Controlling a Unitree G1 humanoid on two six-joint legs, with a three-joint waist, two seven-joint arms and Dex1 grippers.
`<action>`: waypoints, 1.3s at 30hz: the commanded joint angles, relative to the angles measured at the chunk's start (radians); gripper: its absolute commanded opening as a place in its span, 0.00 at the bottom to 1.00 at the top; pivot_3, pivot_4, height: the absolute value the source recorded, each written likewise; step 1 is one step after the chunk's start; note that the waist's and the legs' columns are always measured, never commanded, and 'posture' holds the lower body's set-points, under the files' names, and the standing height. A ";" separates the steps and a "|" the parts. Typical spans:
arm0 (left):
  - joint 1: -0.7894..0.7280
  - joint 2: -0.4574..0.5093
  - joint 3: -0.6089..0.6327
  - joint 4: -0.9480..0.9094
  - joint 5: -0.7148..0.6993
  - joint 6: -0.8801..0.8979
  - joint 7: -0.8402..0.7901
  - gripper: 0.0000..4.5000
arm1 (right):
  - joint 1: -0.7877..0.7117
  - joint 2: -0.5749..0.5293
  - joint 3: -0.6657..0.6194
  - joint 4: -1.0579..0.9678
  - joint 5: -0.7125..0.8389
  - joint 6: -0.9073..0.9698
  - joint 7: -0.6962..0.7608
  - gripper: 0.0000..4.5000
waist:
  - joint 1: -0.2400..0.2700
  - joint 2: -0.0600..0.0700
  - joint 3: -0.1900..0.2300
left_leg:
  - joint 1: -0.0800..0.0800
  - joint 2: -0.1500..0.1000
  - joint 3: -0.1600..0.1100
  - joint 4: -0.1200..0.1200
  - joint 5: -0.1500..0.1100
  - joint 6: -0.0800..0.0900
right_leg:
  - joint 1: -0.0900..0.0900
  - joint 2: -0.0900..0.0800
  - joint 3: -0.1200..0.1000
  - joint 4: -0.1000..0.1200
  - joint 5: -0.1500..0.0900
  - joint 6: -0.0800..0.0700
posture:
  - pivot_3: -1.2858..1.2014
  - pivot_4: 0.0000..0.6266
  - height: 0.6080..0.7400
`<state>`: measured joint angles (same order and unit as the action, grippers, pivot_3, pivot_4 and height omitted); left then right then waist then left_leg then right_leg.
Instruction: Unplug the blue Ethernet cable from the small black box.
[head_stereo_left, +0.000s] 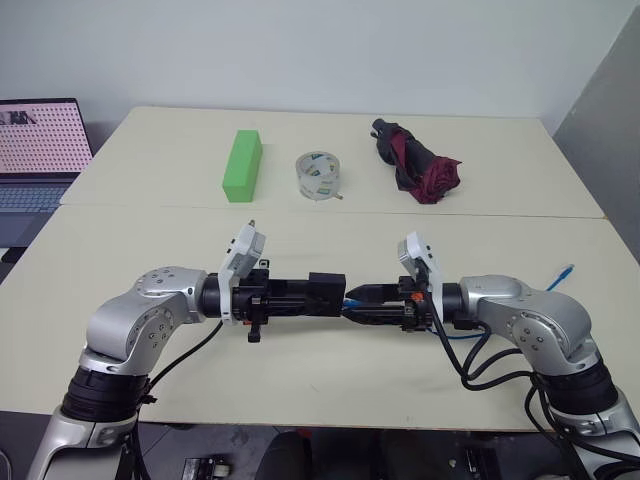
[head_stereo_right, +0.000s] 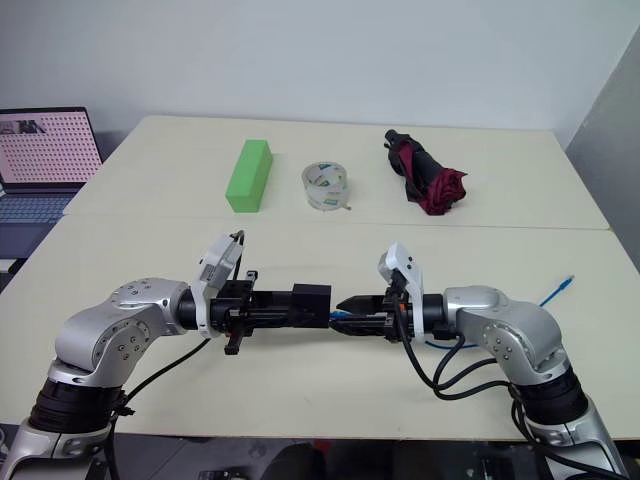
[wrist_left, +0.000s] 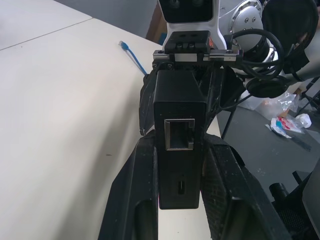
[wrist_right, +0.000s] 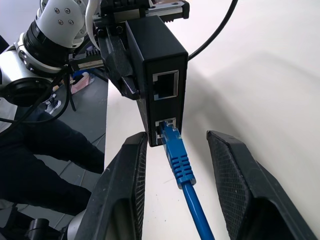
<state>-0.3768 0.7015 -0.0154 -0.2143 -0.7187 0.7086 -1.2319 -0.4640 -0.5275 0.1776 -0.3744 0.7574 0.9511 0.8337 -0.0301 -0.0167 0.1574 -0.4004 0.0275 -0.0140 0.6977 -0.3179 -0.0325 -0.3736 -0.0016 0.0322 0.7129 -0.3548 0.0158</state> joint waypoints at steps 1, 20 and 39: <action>-0.010 -0.002 0.003 -0.018 -0.004 -0.020 -0.008 0.17 | -0.011 -0.005 -0.017 -0.022 0.009 -0.014 0.017 0.21 | 0.000 0.000 0.000 | 0.000 0.000 0.000 0.000 0.000 0.000 | 0.000 0.000 0.000 0.000 0.000 0.000 | 0.52 0.24 1.00; 0.009 0.003 0.011 -0.026 0.004 -0.024 -0.024 0.17 | -0.039 -0.038 -0.003 0.016 -0.028 -0.025 0.082 0.01 | 0.000 0.000 0.000 | 0.000 0.000 0.000 0.000 0.000 0.000 | 0.000 0.000 0.000 0.000 0.000 0.000 | 0.52 0.24 1.00; 0.062 0.052 0.051 0.018 0.086 -0.129 0.013 0.17 | -0.079 -0.084 -0.036 0.296 -0.294 -0.279 -0.019 0.01 | -0.001 0.000 0.000 | 0.000 0.000 0.000 0.000 -0.002 0.003 | 0.000 0.000 0.000 0.000 0.000 0.000 | 0.52 0.24 1.00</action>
<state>-0.3132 0.7565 0.0059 -0.1894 -0.6335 0.6005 -1.2327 -0.5097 -0.6207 0.1731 -0.1609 0.5557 0.7755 0.8798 -0.0308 -0.0168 0.1576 -0.4002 0.0274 -0.0135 0.6976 -0.3196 -0.0293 -0.3736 -0.0016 0.0327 0.7125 -0.3548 0.0158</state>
